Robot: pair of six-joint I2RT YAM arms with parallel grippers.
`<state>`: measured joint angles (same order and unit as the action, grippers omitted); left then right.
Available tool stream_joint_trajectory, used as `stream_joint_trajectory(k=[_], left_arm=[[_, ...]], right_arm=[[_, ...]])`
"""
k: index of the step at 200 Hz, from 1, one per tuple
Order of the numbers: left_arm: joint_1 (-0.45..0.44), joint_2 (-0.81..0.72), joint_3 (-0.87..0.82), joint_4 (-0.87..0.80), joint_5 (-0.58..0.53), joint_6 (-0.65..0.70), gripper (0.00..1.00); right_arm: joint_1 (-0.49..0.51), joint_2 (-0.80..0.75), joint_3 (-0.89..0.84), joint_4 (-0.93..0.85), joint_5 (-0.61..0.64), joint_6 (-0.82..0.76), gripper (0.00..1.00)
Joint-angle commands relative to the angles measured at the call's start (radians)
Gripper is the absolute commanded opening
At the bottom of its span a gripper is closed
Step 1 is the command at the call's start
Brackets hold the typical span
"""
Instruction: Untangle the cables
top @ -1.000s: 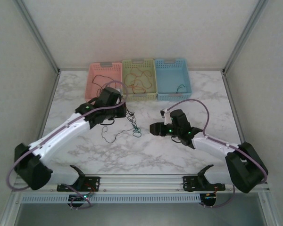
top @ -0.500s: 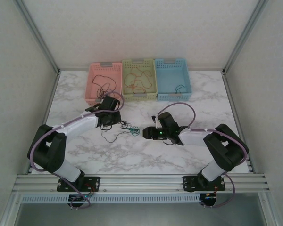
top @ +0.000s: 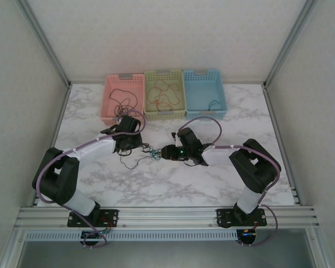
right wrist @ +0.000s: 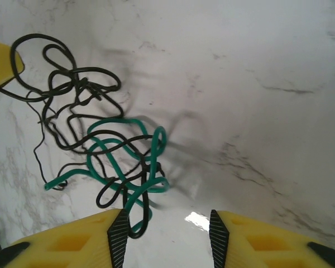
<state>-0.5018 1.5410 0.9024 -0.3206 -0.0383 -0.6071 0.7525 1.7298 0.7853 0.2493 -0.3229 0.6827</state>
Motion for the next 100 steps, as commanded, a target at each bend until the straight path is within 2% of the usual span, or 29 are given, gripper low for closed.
stream_joint_trajectory(k=[1,100], left_arm=[[0.009,-0.018,-0.017,0.006,-0.018,-0.008,0.0],[0.017,-0.024,-0.043,0.016,-0.015,-0.006,0.0]], right_arm=[[0.015,0.019,0.031,-0.013,0.008,0.016,0.43],[0.019,-0.07,0.058,-0.102,0.014,0.038,0.49]])
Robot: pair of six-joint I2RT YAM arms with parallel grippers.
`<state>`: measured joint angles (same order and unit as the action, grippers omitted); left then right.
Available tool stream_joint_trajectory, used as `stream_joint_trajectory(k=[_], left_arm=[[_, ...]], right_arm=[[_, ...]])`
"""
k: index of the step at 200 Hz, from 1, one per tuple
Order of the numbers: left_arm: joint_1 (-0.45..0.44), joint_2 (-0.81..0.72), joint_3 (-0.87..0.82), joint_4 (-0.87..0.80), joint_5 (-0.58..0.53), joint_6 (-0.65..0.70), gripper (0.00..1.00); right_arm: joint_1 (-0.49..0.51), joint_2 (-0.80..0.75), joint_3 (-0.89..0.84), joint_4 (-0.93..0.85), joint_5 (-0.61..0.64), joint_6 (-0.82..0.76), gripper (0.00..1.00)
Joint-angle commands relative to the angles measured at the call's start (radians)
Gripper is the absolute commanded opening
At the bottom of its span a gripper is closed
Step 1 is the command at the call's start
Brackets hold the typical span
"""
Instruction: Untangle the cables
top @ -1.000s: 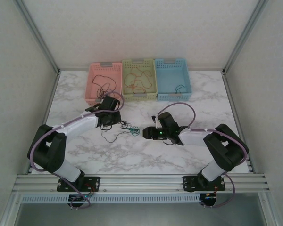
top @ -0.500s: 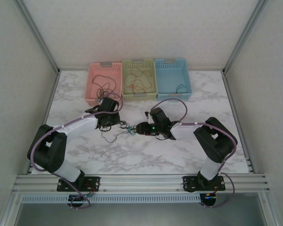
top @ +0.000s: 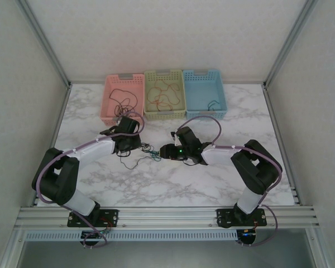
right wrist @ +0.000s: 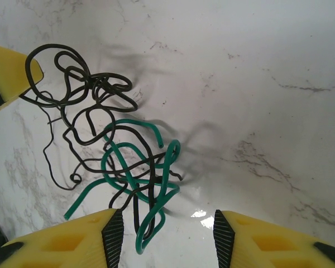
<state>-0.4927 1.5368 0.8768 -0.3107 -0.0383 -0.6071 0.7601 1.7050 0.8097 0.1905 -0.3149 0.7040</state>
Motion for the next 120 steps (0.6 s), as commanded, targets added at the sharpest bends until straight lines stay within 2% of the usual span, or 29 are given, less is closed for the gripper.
stream_joint_trajectory(k=[1,24,52,120], left_arm=[[0.008,-0.02,-0.017,0.006,-0.016,-0.006,0.0],[0.008,-0.019,-0.017,0.007,-0.016,-0.006,0.0],[0.008,-0.015,-0.015,0.004,-0.019,-0.003,0.0],[0.008,-0.017,-0.019,0.009,-0.021,-0.002,0.0]], right_arm=[[0.012,-0.047,0.034,-0.044,0.006,0.018,0.49],[0.022,-0.082,0.049,-0.082,0.022,0.012,0.48],[0.028,-0.055,0.112,-0.191,0.038,0.022,0.45],[0.062,0.014,0.197,-0.318,0.118,0.038,0.33]])
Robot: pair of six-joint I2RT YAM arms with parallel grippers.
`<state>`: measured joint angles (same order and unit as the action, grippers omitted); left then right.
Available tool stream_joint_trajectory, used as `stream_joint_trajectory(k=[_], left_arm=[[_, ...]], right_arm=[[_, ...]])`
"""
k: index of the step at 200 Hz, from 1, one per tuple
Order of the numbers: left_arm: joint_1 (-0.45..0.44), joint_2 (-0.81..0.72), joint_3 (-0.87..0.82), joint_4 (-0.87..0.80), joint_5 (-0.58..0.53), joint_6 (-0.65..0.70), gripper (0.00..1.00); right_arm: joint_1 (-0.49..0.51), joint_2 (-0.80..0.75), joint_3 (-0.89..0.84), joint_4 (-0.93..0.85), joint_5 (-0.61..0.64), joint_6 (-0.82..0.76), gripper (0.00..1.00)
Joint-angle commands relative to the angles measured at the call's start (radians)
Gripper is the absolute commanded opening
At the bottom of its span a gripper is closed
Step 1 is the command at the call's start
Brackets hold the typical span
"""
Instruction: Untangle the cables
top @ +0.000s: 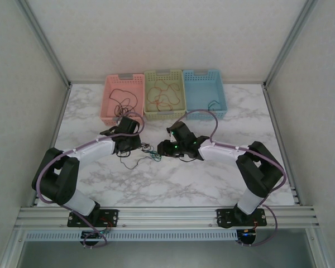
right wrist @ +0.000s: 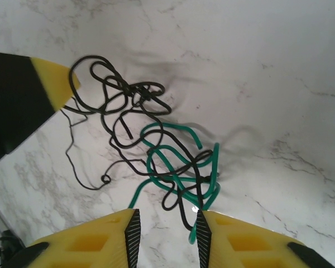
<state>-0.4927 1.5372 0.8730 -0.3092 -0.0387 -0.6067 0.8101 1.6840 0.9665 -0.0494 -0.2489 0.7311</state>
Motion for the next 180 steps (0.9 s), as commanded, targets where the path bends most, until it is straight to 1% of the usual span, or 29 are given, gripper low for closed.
stream_joint_trajectory(k=[1,31,86,128,149,168,180], left_arm=[[0.008,-0.017,-0.015,0.008,-0.021,-0.002,0.0],[0.008,-0.012,-0.016,0.011,-0.022,-0.001,0.0],[0.009,-0.011,-0.021,0.018,-0.021,0.001,0.0],[0.009,-0.005,-0.026,0.022,-0.02,0.001,0.0],[0.009,-0.006,-0.029,0.021,-0.022,0.001,0.0],[0.012,-0.01,-0.029,0.019,-0.024,0.003,0.0],[0.015,-0.022,-0.028,0.01,-0.028,0.004,0.0]], right_arm=[[0.012,0.036,0.041,-0.079,0.052,0.01,0.33],[0.016,0.07,0.064,-0.1,0.054,0.008,0.31],[0.023,0.112,0.087,-0.109,0.047,-0.002,0.24],[0.024,0.132,0.094,-0.112,0.035,0.001,0.16],[0.024,0.127,0.089,-0.115,0.039,0.0,0.09],[0.024,0.1,0.083,-0.131,0.072,-0.01,0.01],[0.024,0.081,0.084,-0.156,0.108,-0.025,0.0]])
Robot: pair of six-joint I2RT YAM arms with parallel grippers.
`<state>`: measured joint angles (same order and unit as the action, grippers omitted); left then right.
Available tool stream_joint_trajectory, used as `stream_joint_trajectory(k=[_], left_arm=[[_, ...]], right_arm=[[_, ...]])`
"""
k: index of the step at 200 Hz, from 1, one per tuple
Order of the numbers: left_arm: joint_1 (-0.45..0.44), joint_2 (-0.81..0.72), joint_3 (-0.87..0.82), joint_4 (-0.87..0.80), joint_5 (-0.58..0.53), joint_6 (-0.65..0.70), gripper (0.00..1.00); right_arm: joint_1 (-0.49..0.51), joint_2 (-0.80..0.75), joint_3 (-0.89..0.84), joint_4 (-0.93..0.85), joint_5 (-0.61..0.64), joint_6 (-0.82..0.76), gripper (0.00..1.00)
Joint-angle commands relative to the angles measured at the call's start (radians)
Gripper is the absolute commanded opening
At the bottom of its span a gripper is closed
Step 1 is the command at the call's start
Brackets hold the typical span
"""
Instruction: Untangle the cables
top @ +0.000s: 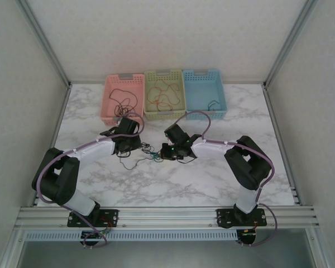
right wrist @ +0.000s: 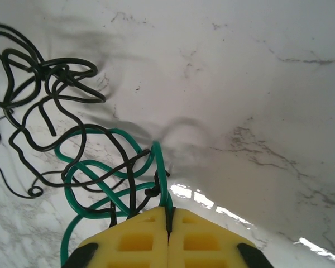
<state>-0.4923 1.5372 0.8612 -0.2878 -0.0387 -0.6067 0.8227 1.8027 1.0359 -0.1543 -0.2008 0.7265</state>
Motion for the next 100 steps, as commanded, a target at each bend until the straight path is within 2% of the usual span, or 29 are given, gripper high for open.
stream_joint_trajectory(k=[1,31,65,80,100], left_arm=[[0.016,-0.023,-0.016,-0.011,-0.029,0.005,0.0],[0.031,-0.115,0.008,-0.104,-0.073,0.034,0.0],[0.032,-0.317,0.076,-0.302,-0.233,0.064,0.0],[0.039,-0.425,0.094,-0.379,-0.296,0.051,0.0],[0.05,-0.545,0.127,-0.477,-0.344,0.052,0.0]], right_arm=[[0.012,-0.038,0.014,-0.054,0.064,-0.022,0.0],[0.007,-0.086,0.029,-0.182,0.21,-0.116,0.0],[-0.07,-0.172,-0.036,-0.316,0.398,-0.198,0.0],[-0.179,-0.238,-0.109,-0.329,0.433,-0.196,0.0],[-0.342,-0.333,-0.211,-0.315,0.409,-0.188,0.0]])
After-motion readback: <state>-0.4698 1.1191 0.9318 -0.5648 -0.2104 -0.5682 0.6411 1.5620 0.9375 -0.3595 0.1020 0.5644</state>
